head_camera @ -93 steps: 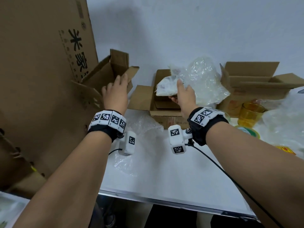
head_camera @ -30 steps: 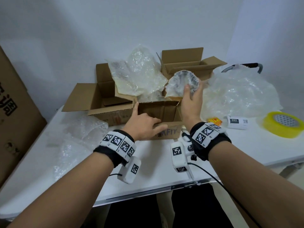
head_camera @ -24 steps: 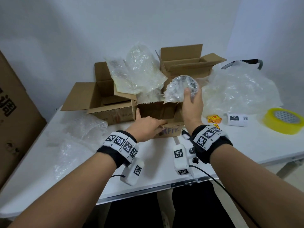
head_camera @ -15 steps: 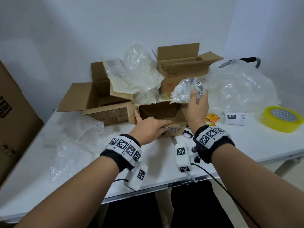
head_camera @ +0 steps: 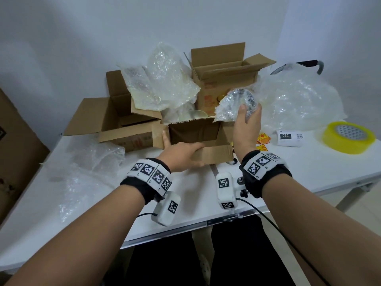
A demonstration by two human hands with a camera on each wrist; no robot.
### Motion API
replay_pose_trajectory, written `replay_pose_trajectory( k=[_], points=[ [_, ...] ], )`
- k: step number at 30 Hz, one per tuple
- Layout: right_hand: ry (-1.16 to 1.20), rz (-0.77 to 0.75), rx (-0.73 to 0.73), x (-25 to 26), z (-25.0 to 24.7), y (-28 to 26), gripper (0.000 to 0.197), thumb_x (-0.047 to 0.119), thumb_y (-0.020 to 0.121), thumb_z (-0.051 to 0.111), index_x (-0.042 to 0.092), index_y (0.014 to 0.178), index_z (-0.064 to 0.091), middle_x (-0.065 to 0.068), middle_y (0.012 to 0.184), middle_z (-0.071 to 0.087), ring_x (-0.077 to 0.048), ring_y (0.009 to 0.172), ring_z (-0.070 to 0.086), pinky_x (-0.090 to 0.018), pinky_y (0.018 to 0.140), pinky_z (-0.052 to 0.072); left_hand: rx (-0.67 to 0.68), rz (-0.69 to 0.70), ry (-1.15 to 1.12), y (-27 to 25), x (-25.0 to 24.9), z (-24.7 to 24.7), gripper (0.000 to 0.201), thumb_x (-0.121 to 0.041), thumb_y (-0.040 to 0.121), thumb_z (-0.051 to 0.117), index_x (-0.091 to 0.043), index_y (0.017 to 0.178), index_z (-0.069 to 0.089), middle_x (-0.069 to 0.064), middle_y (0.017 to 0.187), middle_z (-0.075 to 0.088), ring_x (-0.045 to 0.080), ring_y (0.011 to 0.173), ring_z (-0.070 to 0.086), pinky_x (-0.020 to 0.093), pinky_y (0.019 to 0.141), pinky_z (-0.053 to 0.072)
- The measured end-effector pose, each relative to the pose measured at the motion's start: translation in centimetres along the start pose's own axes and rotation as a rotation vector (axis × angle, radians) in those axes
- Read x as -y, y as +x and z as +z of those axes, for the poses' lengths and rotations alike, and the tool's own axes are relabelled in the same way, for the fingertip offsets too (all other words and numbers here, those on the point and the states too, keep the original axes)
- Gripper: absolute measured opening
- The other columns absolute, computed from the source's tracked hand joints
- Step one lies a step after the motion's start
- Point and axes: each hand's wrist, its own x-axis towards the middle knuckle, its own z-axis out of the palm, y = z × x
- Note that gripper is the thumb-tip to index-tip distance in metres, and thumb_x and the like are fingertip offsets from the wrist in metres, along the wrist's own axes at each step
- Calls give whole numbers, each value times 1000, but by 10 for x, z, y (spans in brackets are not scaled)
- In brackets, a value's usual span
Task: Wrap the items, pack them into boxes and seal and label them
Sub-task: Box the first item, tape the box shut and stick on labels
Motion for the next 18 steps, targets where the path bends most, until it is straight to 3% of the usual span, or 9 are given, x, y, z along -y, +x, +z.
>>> replay_pose_trajectory(
  k=[5, 7, 10, 12, 14, 16, 18],
  points=[
    [-1, 13, -19, -6, -7, 6, 51, 34, 103, 40, 16, 149, 27, -4, 150, 39, -18, 134, 42, -19, 97, 33, -179, 23, -26, 10, -16, 9, 29, -34, 100, 50, -37, 129, 51, -8, 95, 69, 24, 108, 63, 70, 108, -12],
    [-19, 44, -22, -9, -10, 9, 54, 36, 103, 38, 14, 150, 24, -5, 152, 36, -20, 136, 40, -21, 100, 33, -186, 34, -52, 10, -22, 15, 30, -34, 101, 48, -38, 130, 50, -8, 98, 69, 24, 109, 62, 70, 108, -11],
    [-46, 76, -27, -18, -14, 8, 55, 37, 103, 37, 12, 150, 24, -8, 152, 38, -22, 137, 40, -29, 107, 35, -159, 43, -62, 9, -24, 18, 34, -40, 101, 46, -43, 135, 47, -7, 115, 66, 20, 122, 52, 74, 107, -9],
    [-89, 74, -40, -24, -14, 5, 53, 35, 104, 36, 9, 149, 26, -10, 149, 41, -23, 135, 42, -31, 108, 36, -153, 68, 12, 7, -22, 13, 39, -47, 97, 50, -46, 136, 48, -8, 142, 49, 19, 139, 29, 77, 107, 0],
    [-121, 73, -54, -29, -13, 2, 52, 35, 103, 35, 8, 147, 28, -10, 146, 44, -24, 133, 44, -37, 109, 38, -172, 86, 106, 8, -17, 7, 44, -57, 92, 52, -47, 135, 51, -11, 162, 13, 19, 148, 6, 76, 108, 7],
    [-124, 70, -63, -30, -13, 1, 52, 36, 103, 34, 7, 146, 30, -11, 143, 47, -25, 129, 47, -39, 106, 41, -189, 87, 127, 8, -11, 4, 46, -64, 87, 54, -50, 131, 54, -16, 163, -8, 17, 149, -7, 77, 107, 8],
    [-127, 69, -67, -28, -12, 0, 52, 36, 104, 33, 7, 147, 29, -11, 144, 46, -25, 129, 48, -31, 103, 41, -162, 82, 62, 10, -5, 2, 44, -65, 84, 59, -51, 126, 58, -19, 160, -19, 15, 148, -17, 79, 105, 4]
  ],
)
